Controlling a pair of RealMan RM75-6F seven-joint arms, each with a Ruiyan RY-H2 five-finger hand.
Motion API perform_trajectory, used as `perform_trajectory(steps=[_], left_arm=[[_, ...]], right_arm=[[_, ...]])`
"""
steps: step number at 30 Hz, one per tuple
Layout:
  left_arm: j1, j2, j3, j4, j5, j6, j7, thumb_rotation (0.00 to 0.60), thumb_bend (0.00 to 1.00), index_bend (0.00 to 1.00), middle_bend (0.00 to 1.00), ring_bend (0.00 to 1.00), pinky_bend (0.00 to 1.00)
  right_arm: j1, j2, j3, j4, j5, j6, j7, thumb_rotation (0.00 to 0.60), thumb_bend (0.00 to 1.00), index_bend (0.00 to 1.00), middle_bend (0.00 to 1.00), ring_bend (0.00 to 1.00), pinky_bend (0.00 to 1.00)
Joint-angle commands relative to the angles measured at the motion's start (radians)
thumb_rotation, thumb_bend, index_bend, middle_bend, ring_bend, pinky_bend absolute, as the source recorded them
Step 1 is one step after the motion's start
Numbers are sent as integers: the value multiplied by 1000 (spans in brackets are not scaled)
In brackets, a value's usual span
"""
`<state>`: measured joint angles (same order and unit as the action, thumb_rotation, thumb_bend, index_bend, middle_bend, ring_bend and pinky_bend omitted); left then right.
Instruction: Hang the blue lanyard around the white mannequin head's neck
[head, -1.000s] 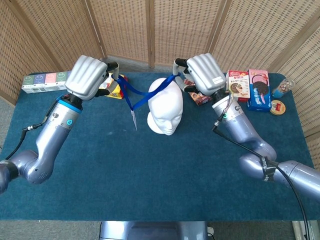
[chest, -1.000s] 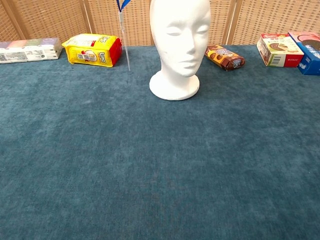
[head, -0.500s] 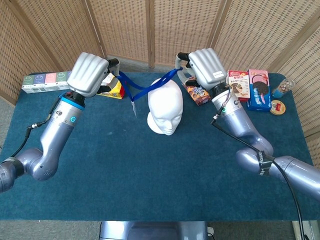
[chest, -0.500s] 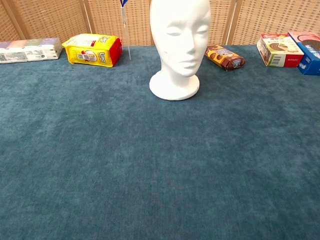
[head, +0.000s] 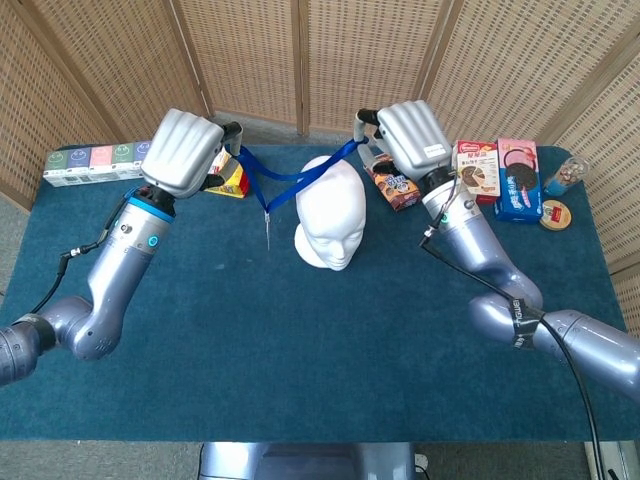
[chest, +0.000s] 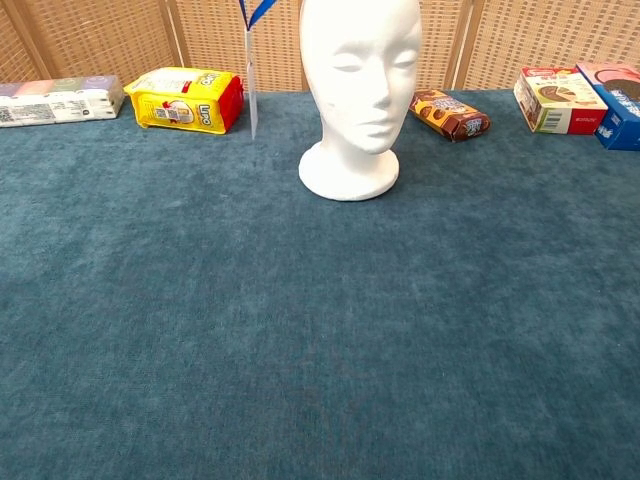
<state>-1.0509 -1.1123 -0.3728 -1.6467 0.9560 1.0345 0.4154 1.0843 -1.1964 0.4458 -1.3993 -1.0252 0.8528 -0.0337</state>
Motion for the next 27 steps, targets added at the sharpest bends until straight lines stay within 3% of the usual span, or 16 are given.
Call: perform_trajectory(steps=[1, 27], left_arm=[[-1, -2, 4, 2, 3, -4, 1, 577, 448, 625, 1000, 965, 907], [39, 13, 58, -80, 99, -16, -13, 580, 448, 625, 1000, 972, 907]], right_arm=[[-4, 3, -8, -3, -2, -1, -7, 600, 519, 781, 1000, 1000, 1000], [-92, 70, -70, -128, -39, 23, -20, 600, 518, 783, 1000, 1000, 1000]])
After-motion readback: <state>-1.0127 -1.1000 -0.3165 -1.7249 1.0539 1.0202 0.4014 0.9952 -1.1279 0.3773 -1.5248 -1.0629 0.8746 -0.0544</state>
